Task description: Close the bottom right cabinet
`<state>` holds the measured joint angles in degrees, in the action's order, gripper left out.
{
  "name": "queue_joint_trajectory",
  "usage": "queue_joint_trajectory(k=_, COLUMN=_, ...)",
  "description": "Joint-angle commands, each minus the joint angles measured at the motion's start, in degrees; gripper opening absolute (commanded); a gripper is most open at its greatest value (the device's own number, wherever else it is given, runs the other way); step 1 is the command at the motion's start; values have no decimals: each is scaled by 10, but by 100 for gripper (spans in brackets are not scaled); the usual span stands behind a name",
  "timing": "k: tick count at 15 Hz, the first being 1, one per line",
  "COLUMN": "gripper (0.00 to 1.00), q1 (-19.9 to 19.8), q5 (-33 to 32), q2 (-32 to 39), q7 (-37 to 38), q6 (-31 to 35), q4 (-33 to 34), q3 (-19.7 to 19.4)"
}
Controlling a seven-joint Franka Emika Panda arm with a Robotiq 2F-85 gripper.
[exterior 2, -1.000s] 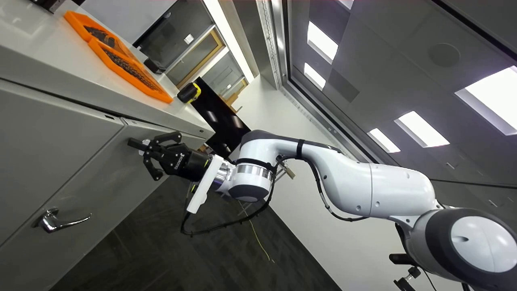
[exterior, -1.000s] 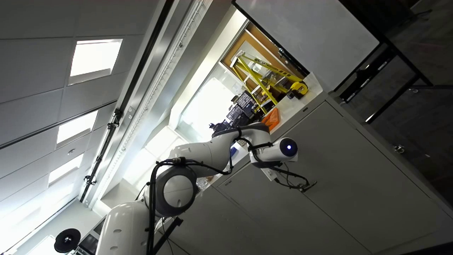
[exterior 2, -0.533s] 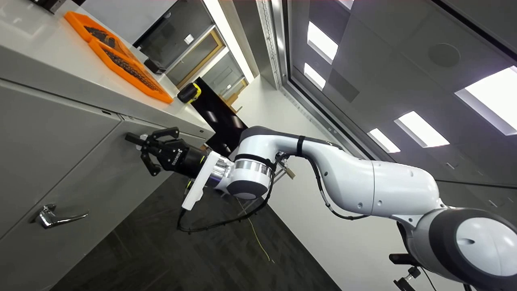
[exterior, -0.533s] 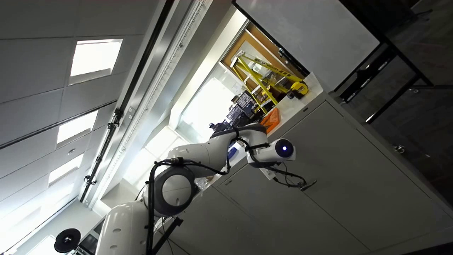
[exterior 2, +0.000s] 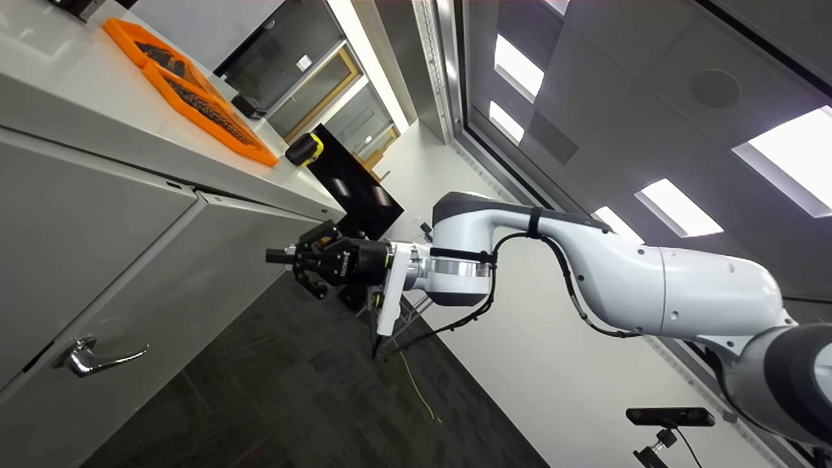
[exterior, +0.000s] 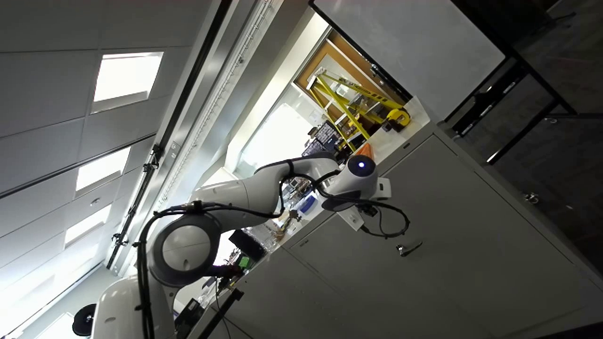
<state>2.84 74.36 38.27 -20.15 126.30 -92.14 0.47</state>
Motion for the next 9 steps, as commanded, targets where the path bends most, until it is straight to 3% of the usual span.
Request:
queue_joint_trajectory(k=1, gripper=0, q1=0, q5=-123, q2=-92, q7=86, q6=-35, q4=-84, q3=-20)
queue_joint_trajectory(k=5, gripper=0, q1=-12, q5=-224, q2=-134, q7=135, q6=-58, q4=-108, q3=-15)
queue_joint_trajectory(k=9, gripper=0, q1=-29, q5=-251, q2=-146, q7=128, q6=-117, q4=-109, q3=0)
